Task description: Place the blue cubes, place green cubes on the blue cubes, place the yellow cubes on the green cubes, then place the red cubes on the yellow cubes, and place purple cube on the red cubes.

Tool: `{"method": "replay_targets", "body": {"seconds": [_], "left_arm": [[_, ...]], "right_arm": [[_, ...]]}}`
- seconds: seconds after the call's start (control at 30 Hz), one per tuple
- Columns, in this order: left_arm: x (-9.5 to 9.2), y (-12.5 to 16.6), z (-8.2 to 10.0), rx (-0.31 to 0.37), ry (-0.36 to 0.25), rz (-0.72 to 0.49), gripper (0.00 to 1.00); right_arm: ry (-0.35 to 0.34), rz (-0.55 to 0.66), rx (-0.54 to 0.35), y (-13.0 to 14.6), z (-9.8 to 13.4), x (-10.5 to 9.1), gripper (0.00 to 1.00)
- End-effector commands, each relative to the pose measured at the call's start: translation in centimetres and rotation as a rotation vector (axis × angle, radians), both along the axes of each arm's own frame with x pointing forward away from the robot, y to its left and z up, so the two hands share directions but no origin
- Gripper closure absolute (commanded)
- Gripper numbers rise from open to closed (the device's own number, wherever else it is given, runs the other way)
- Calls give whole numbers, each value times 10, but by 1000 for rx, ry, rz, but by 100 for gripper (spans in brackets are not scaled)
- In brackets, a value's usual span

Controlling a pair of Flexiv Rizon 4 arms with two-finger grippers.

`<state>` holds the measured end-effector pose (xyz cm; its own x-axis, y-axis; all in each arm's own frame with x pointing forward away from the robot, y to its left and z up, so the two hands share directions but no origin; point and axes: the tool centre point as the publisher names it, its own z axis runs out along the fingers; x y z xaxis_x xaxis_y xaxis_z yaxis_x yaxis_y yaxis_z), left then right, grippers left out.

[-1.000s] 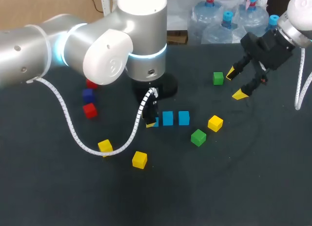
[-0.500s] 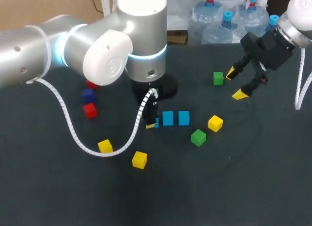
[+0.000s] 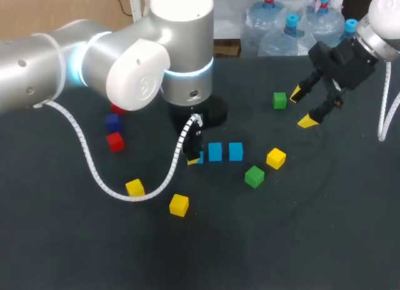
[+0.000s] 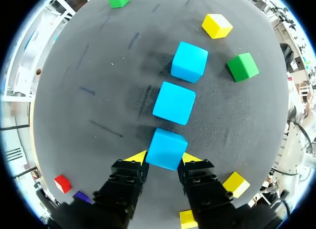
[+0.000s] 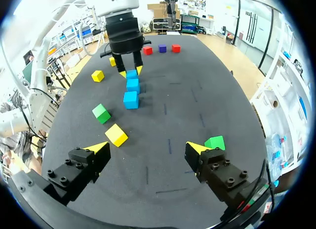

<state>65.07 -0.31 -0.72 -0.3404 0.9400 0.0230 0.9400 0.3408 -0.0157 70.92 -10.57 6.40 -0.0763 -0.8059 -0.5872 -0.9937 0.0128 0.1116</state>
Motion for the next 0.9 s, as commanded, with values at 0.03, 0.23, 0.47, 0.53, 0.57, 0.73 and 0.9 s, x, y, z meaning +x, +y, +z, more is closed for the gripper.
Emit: {"method": "replay_targets", "body": {"seconds": [0.03,0.23,0.47,0.53,0.57,0.73,0.9], "left_arm": [[1,3,-1,-3,-3,5,100],[5,3,-1,-5,-12,4,100],[7,0,-1,-8,-16,-10,100],[7,0,-1,-9,-15,-12,100],[7,0,-1,-9,-15,-12,100],[7,2,-2,-7,-11,-6,79],[8,3,-3,-9,-7,-2,59]], "right_arm": [[0,1,1,0,0,0,0],[0,1,1,0,0,0,0],[0,1,1,0,0,0,0],[0,1,1,0,0,0,0],[0,1,1,0,0,0,0],[0,1,1,0,0,0,0],[0,1,1,0,0,0,0]]}}
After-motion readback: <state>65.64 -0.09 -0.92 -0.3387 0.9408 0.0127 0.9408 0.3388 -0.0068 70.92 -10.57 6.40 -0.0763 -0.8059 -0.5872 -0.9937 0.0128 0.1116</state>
